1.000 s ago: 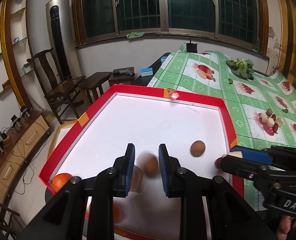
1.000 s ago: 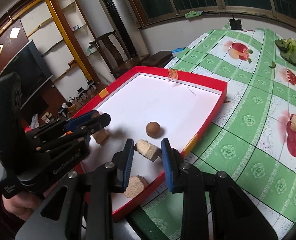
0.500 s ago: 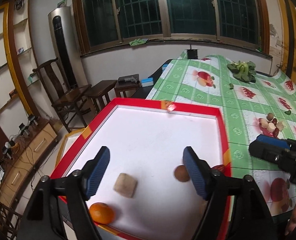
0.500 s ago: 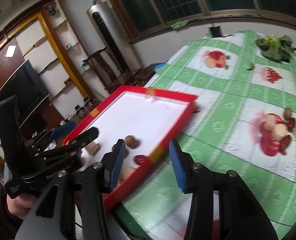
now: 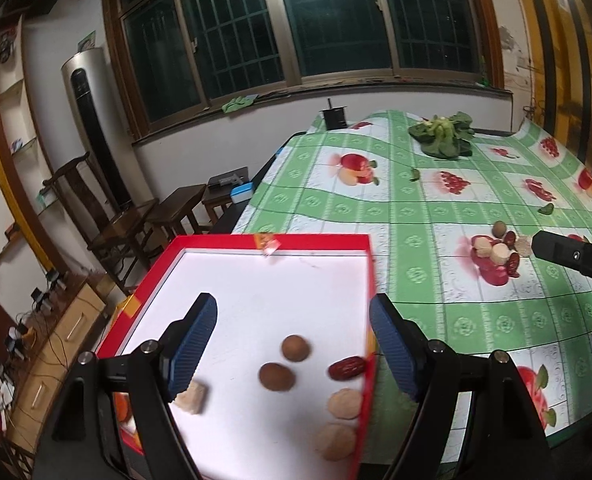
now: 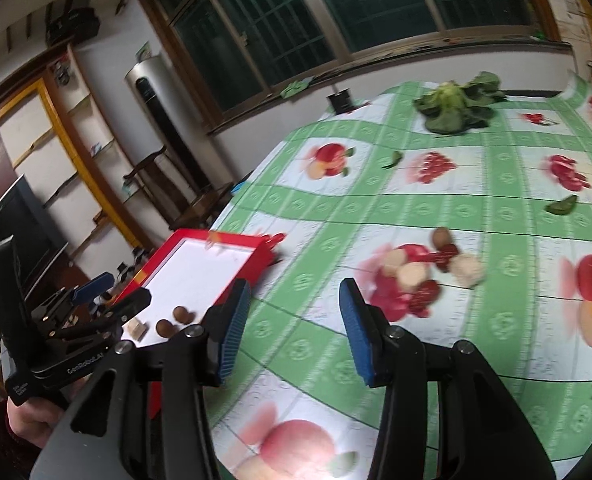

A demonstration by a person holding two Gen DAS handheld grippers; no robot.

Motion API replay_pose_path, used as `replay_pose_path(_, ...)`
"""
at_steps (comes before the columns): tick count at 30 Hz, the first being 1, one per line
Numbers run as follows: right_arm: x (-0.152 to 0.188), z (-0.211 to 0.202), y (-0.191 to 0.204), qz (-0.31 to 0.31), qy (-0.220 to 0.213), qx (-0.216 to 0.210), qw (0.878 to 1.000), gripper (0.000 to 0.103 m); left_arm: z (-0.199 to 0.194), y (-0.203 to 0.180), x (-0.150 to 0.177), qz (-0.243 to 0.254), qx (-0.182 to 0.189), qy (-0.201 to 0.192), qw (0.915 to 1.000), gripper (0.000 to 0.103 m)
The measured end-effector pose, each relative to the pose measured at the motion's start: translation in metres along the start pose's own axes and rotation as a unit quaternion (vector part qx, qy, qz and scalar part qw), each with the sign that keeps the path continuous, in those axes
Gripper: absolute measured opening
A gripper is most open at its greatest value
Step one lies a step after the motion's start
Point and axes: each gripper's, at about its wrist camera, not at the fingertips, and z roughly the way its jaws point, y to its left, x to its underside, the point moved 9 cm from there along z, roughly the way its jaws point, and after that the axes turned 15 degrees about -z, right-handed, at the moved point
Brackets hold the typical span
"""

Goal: Organize fruits
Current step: 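Move both open tools back toward the foods on the table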

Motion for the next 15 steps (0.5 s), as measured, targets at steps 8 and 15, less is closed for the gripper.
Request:
replay_pose_path(8,0.007,-0.025,-0.038,0.009,-0.003,0.029,1.0,0.048,0.005,-0.04,0.0,0.015,0.032,0.016,0.9992,0.081)
replay_pose_path(15,0.02,-0.041,-0.09,0.008,0.036,0.085,0.996,0.056,0.027,-0.092,0.024,0.03,0.09,0.083,0.992,0.084)
